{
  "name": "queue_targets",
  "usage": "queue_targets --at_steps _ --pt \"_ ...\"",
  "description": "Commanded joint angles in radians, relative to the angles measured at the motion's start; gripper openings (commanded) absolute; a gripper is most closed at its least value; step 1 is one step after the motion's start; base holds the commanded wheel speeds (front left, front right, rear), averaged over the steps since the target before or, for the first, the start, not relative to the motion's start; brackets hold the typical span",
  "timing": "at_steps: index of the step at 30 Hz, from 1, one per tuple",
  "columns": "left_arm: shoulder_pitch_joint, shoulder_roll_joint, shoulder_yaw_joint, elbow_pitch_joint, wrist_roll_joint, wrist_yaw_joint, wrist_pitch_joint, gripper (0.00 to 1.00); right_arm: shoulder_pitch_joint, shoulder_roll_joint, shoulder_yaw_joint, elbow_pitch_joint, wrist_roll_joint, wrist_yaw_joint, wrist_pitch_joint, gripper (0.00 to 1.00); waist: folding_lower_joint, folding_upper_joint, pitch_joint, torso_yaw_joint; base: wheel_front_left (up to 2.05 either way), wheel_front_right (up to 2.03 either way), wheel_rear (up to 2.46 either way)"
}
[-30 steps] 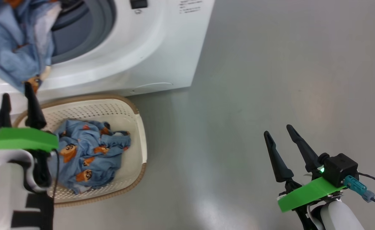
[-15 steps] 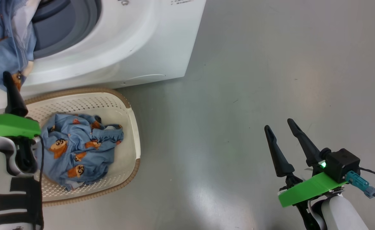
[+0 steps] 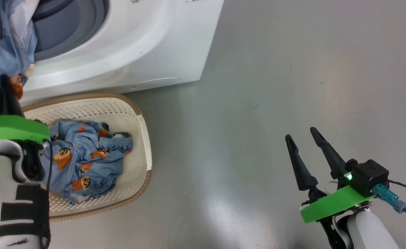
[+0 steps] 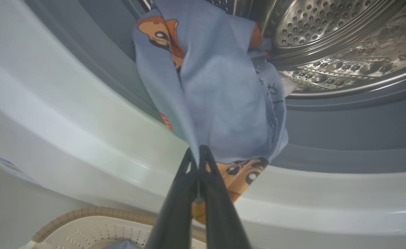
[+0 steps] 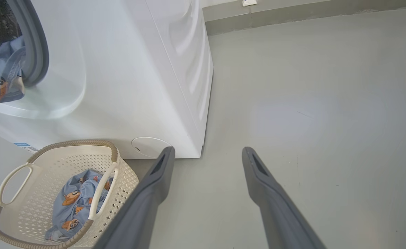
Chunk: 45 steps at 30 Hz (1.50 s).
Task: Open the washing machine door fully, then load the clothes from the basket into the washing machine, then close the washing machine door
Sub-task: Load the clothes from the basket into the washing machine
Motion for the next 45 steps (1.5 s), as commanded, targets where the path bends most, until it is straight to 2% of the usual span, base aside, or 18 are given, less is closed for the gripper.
queue_targets --at_steps 1,10,15,18,26,36,45 --pt "-0.005 0.044 0.014 -0.02 -0.009 -0.002 -0.006 0.0 -0.001 -0.003 0.029 -0.018 -0.009 0.002 -0.005 1.0 0.0 0.0 0.0 -0.001 0.0 0.0 0.0" --pt "-0.036 0.052 -0.091 -0.13 -0.096 -0.002 -0.006 0.0 0.007 0.006 0.032 -0.011 -0.007 0.002 -0.005 1.0 0.0 0.0 -0.01 -0.005 0.0 0.0 0.0" --pt "-0.073 0.09 -0.12 -0.156 -0.1 -0.002 -0.006 0.0 0.016 0.009 0.053 -0.002 -0.002 0.002 -0.005 1.0 0.0 0.0 -0.029 -0.024 0.0 0.0 0.0" --pt "-0.115 0.106 -0.108 -0.125 -0.097 -0.002 -0.006 0.0 0.023 0.006 0.073 0.004 0.001 0.002 -0.005 1.0 0.0 0.0 -0.038 -0.044 0.0 0.0 0.0" --pt "-0.256 0.167 -0.064 0.006 -0.006 -0.002 -0.006 0.0 0.062 -0.002 0.119 0.014 0.006 0.002 -0.005 1.0 0.0 0.0 -0.039 -0.124 0.0 0.0 0.0" --pt "-0.414 0.223 -0.046 0.137 0.046 -0.002 -0.006 0.0 0.101 -0.009 0.124 -0.004 0.005 0.002 -0.005 1.0 0.0 0.0 0.028 -0.181 0.0 0.0 0.0" --pt "-0.548 0.229 0.047 0.188 0.029 -0.001 -0.006 0.0 0.098 0.002 0.131 -0.027 0.006 0.002 -0.005 1.0 0.0 0.0 0.085 -0.199 0.0 0.0 0.0"
